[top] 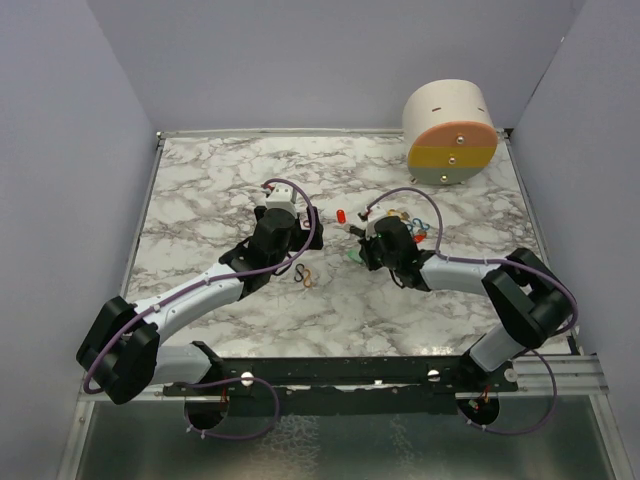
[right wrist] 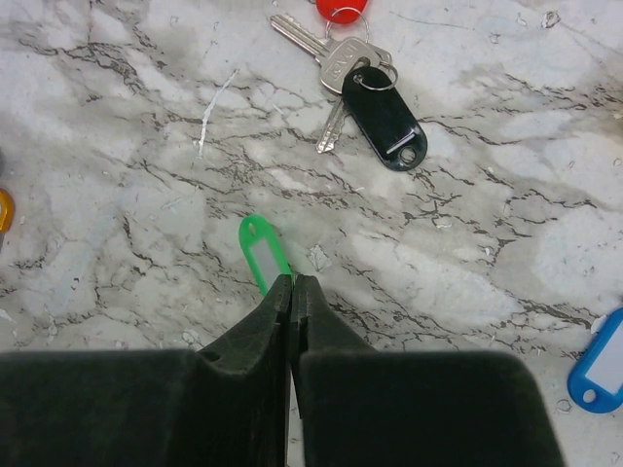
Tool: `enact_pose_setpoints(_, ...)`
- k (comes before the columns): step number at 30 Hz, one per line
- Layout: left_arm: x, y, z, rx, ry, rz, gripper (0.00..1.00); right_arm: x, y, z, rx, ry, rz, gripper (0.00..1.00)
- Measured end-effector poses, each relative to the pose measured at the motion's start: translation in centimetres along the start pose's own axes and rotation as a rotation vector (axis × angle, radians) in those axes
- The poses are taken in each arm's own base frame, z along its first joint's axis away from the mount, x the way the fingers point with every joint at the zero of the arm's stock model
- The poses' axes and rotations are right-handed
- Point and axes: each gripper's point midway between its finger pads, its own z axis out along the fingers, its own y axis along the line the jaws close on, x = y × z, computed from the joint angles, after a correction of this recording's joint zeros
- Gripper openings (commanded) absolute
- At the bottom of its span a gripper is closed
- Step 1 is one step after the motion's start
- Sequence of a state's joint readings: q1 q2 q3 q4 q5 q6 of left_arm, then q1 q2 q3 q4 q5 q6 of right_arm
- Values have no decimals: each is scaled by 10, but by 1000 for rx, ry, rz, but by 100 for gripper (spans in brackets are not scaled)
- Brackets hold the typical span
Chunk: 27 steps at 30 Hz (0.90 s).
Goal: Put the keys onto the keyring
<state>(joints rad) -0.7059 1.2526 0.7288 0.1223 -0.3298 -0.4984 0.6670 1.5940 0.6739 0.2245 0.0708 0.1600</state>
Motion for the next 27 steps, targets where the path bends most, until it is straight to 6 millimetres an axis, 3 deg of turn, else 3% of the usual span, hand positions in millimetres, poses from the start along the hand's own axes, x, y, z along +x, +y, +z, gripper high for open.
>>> enact_pose_setpoints(8, 0, 0, 0, 0, 0, 0, 99, -9, -1, -7, 5, -22, 1, 1)
enact_pose_setpoints(15, 0, 0, 0, 0, 0, 0, 99, -33, 1, -21, -4, -94, -2, 1)
enact_pose_setpoints(27, 0, 0, 0, 0, 0, 0, 99, -37, 1, -23, -5, -93, -10, 1)
